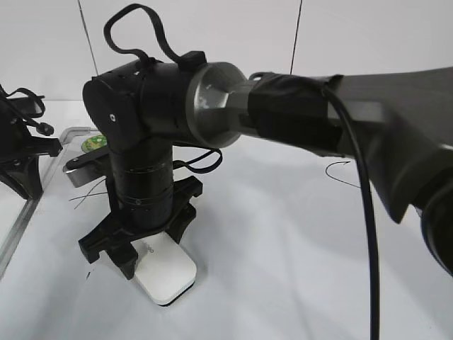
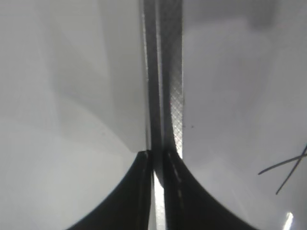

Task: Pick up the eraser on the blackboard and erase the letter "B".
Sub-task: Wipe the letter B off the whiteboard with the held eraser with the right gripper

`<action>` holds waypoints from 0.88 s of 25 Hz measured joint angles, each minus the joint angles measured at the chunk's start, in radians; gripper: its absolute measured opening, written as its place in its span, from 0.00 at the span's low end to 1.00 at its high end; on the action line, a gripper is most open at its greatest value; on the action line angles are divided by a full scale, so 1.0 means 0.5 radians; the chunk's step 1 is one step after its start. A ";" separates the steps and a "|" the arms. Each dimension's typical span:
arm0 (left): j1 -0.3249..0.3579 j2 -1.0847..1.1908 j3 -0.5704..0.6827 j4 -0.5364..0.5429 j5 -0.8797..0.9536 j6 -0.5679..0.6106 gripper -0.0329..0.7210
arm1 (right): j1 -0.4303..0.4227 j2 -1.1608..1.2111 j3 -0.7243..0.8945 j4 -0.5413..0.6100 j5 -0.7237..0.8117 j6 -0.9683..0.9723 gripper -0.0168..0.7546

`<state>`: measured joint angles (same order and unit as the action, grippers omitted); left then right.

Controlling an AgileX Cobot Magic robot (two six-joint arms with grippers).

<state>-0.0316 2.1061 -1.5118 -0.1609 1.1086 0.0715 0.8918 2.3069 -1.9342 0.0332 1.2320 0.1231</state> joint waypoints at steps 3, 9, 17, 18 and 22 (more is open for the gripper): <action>0.000 0.000 0.000 0.000 0.004 0.000 0.11 | 0.038 0.000 0.000 -0.004 -0.004 -0.004 0.71; 0.000 0.000 0.000 0.004 0.011 0.000 0.11 | 0.211 0.000 0.000 -0.160 -0.027 -0.033 0.71; 0.000 0.000 0.000 0.004 0.021 0.000 0.11 | 0.485 0.021 -0.070 0.041 -0.029 -0.261 0.71; 0.000 0.000 0.000 0.004 0.025 0.000 0.11 | 0.497 0.033 -0.089 0.061 -0.019 -0.270 0.71; 0.000 0.000 0.000 0.007 0.029 0.000 0.11 | 0.506 0.056 -0.155 0.084 0.007 -0.262 0.71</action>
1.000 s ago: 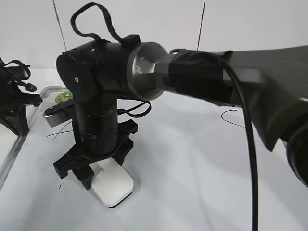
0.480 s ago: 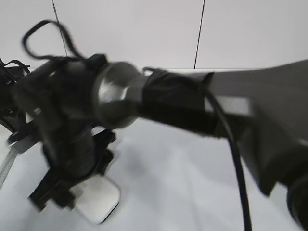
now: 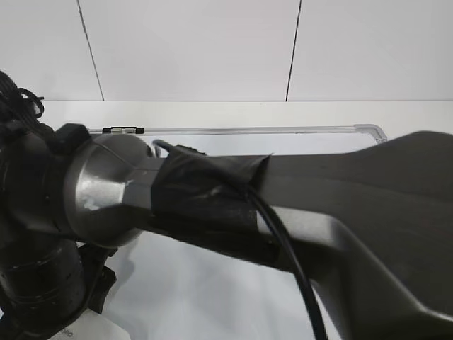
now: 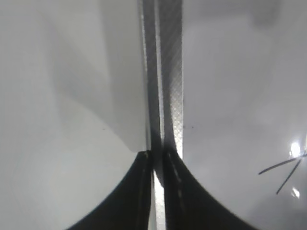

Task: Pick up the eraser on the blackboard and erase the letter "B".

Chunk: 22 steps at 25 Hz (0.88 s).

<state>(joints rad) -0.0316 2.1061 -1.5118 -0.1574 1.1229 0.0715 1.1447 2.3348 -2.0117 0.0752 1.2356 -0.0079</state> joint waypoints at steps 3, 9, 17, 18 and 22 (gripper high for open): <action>0.004 0.000 0.000 0.000 0.000 0.000 0.11 | -0.024 0.011 -0.009 -0.013 0.005 0.044 0.71; 0.004 0.000 0.000 0.000 -0.004 0.000 0.11 | -0.137 0.051 -0.043 0.084 0.024 0.092 0.71; 0.004 0.000 0.000 -0.004 -0.004 0.000 0.11 | -0.363 0.058 -0.054 0.015 -0.030 0.196 0.71; 0.004 0.000 0.000 -0.004 -0.004 0.000 0.11 | -0.395 0.058 -0.058 -0.005 -0.030 0.204 0.71; 0.004 0.000 0.000 -0.004 -0.004 0.000 0.11 | -0.488 0.058 -0.062 -0.028 -0.037 0.218 0.71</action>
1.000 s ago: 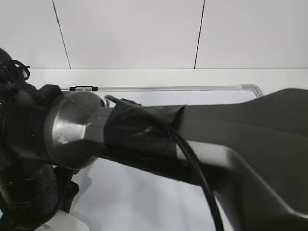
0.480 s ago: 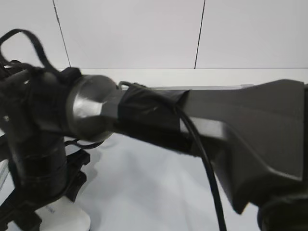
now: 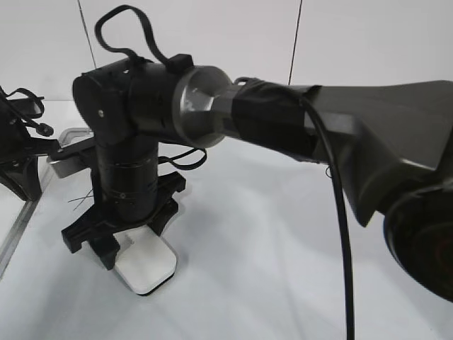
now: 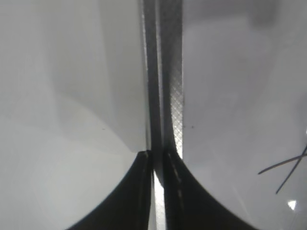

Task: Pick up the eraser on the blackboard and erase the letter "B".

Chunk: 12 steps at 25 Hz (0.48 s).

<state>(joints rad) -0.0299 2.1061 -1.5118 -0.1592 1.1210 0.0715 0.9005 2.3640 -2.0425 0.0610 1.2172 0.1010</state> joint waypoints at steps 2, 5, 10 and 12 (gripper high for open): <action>0.000 0.000 0.000 0.000 0.000 0.000 0.11 | -0.025 0.000 0.000 0.000 -0.003 0.004 0.71; 0.000 0.000 0.000 -0.004 0.000 0.000 0.11 | -0.025 0.000 0.000 0.016 -0.003 -0.001 0.71; 0.000 0.000 0.000 0.000 0.004 0.000 0.11 | 0.043 0.001 0.000 0.021 -0.003 -0.068 0.71; 0.000 0.000 0.000 0.003 0.008 0.000 0.11 | 0.121 0.005 0.000 -0.065 -0.005 -0.100 0.71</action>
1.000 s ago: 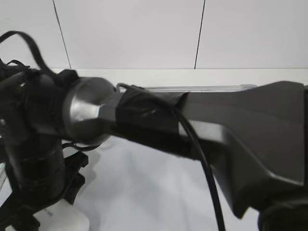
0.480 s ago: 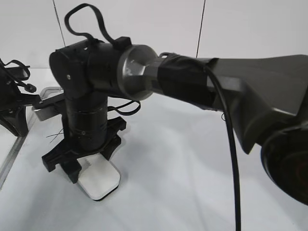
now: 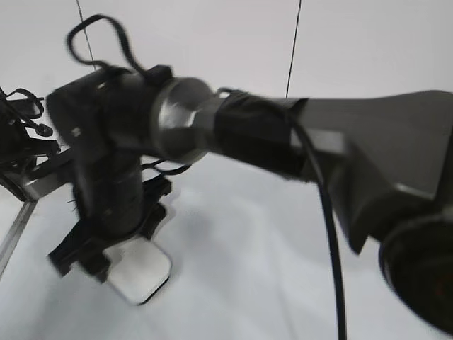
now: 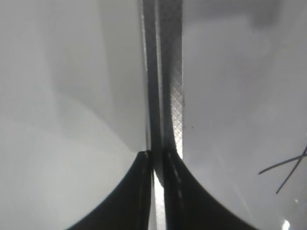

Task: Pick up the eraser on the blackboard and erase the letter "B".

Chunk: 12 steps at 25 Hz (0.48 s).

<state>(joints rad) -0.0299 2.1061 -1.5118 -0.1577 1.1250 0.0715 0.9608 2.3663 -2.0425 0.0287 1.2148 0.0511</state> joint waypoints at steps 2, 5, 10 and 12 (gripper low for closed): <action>0.000 0.000 0.000 0.005 0.008 0.000 0.11 | 0.091 0.000 0.000 -0.016 -0.003 -0.011 0.71; 0.000 0.000 0.000 0.005 0.013 0.000 0.11 | 0.269 0.004 0.000 0.007 -0.005 -0.022 0.71; 0.000 0.000 0.000 0.009 0.030 0.000 0.11 | 0.416 0.008 0.000 0.021 -0.008 -0.027 0.71; 0.000 0.000 0.000 0.009 0.034 0.000 0.11 | 0.425 0.008 0.000 0.034 -0.008 -0.027 0.71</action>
<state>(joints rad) -0.0299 2.1061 -1.5118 -0.1532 1.1419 0.0715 1.1731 2.3705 -2.0425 0.0456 1.2109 0.0378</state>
